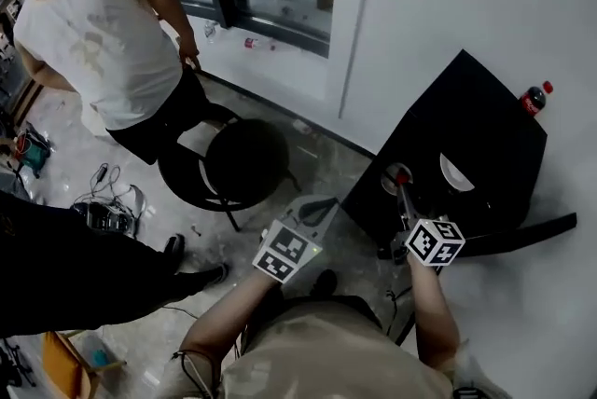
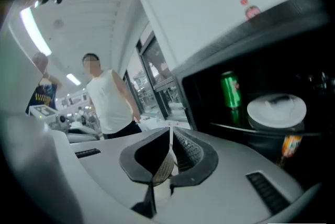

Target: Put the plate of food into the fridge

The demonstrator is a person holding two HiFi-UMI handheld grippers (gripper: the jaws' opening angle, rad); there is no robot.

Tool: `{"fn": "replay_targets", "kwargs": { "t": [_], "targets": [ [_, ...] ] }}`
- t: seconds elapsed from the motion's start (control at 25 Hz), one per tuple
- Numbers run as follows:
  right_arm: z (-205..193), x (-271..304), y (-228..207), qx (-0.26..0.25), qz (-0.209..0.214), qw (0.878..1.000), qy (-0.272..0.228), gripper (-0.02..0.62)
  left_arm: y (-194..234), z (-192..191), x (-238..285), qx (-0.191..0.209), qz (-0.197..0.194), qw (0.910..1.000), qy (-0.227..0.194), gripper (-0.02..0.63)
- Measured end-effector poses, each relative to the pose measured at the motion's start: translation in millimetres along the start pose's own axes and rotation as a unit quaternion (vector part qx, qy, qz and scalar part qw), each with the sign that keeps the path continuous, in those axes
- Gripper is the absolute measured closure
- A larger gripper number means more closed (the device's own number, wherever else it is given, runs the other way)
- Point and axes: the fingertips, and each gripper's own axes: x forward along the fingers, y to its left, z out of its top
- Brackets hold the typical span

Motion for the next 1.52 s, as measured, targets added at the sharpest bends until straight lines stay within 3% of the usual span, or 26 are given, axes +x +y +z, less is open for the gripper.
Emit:
{"fn": "replay_targets", "kwargs": {
  "t": [0.24,0.4,0.68,1.04,1.12,1.24,1.28,1.52],
  "targets": [
    [17.4,-0.6,35.1,-0.091,0.004,0.996,-0.015,0.563,14.3,7.1,-14.1,-0.032,0.024,0.9989,-0.026,0.598],
    [16.6,-5.3,55.8,-0.137,0.004,0.99,-0.014,0.563,12.3,-2.5,-24.8,-0.051,0.022,0.9983,-0.019,0.598],
    [19.3,-21.2,80.9,-0.19,0.002,0.982,-0.023,0.563,-0.4,-1.5,-35.7,-0.042,0.007,0.9988,-0.023,0.598],
    [13.0,-26.8,143.9,-0.241,0.009,0.969,-0.043,0.563,16.2,7.7,-82.7,-0.035,0.026,0.9955,-0.085,0.598],
    [11.9,-25.1,156.9,-0.233,0.012,0.971,-0.046,0.563,22.0,11.0,-93.4,-0.065,0.023,0.9915,-0.11,0.598],
    [0.5,-25.7,178.3,-0.214,0.017,0.976,-0.038,0.563,28.8,15.9,-104.4,-0.155,-0.003,0.9784,-0.137,0.598],
    [-5.5,-28.7,187.1,-0.211,0.02,0.977,-0.034,0.563,28.1,15.0,-108.6,-0.165,-0.008,0.9767,-0.137,0.598],
    [-12.9,-47.4,228.6,-0.238,0.031,0.97,-0.046,0.563,8.3,22.2,-129.4,-0.086,-0.028,0.9868,-0.134,0.598]
  ]
}}
